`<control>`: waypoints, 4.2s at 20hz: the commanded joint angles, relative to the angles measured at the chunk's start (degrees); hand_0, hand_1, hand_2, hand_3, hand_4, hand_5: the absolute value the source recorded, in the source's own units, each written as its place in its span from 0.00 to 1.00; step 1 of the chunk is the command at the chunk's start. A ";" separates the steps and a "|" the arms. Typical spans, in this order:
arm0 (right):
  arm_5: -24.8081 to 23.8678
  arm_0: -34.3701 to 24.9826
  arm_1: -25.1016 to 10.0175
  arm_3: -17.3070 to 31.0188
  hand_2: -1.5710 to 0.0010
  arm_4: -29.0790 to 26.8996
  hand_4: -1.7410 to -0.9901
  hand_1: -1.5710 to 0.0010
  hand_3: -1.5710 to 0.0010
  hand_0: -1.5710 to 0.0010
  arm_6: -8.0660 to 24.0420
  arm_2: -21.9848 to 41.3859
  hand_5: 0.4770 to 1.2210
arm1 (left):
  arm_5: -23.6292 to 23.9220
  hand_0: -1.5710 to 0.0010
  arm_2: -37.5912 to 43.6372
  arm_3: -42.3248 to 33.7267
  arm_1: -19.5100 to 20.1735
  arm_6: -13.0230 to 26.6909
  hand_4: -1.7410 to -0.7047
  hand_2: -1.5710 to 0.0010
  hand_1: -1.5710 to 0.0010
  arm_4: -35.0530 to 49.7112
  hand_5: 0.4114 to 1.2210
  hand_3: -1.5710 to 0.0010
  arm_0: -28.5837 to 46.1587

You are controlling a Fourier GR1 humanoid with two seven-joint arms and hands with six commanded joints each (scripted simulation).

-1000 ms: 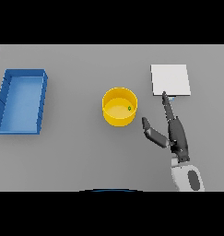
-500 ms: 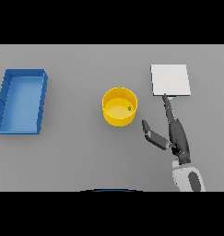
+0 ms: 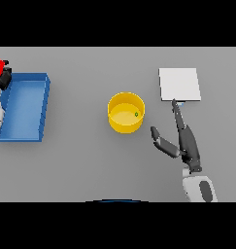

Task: Pick up the red beaker and tilt it to pour out 1 green nut into yellow bowl. Pick up the yellow bowl and place it on the metallic measuring scale.

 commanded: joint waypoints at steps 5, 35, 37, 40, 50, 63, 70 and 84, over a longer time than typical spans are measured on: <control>-0.44 0.63 -0.01 -0.87 1.00 0.38 0.97 1.00 1.00 1.00 -0.92 0.12 0.22 | 0.68 0.00 -0.76 -6.31 -0.34 4.18 0.00 0.00 0.00 -0.16 0.78 0.01 4.79; 17.86 -21.07 -18.93 5.61 1.00 18.49 0.72 1.00 1.00 1.00 5.57 12.12 0.27 | -5.54 0.99 -5.28 -8.88 1.62 -1.25 0.97 1.00 1.00 -1.83 0.34 1.00 9.07; 19.64 -24.69 -20.53 7.87 1.00 21.25 0.70 1.00 1.00 1.00 3.45 14.76 0.27 | -5.47 1.00 -5.16 -8.23 1.94 -0.87 0.97 1.00 1.00 -2.07 0.35 1.00 8.62; 22.17 -30.07 -22.92 11.70 1.00 26.20 0.68 1.00 1.00 1.00 0.76 19.20 0.30 | -5.57 1.00 -5.21 -7.81 2.17 -1.08 0.96 1.00 1.00 -2.24 0.36 1.00 8.35; 28.84 -40.53 -19.35 22.92 1.00 30.77 0.67 1.00 1.00 1.00 -1.73 27.12 0.34 | -5.91 1.00 -5.03 -8.91 2.73 -0.88 0.97 1.00 1.00 -1.91 0.35 1.00 8.85; 33.71 -46.31 -15.59 32.43 0.99 32.27 0.61 1.00 0.97 1.00 -0.31 30.33 0.37 | -5.94 1.00 -4.49 -8.46 3.37 -1.46 0.96 1.00 1.00 -1.64 0.35 1.00 9.50; 35.69 -45.75 -15.42 32.58 0.49 31.10 0.37 0.47 0.75 0.46 -0.02 29.88 0.74 | -6.23 1.00 -4.39 -7.92 3.31 -2.19 0.95 1.00 1.00 -1.38 0.36 1.00 9.00; 36.89 -46.67 -17.06 30.52 0.15 28.31 0.02 0.02 0.12 0.02 -0.07 29.97 0.99 | -6.30 1.00 -4.97 -8.67 3.73 -1.34 0.98 1.00 1.00 -2.20 0.34 1.00 9.37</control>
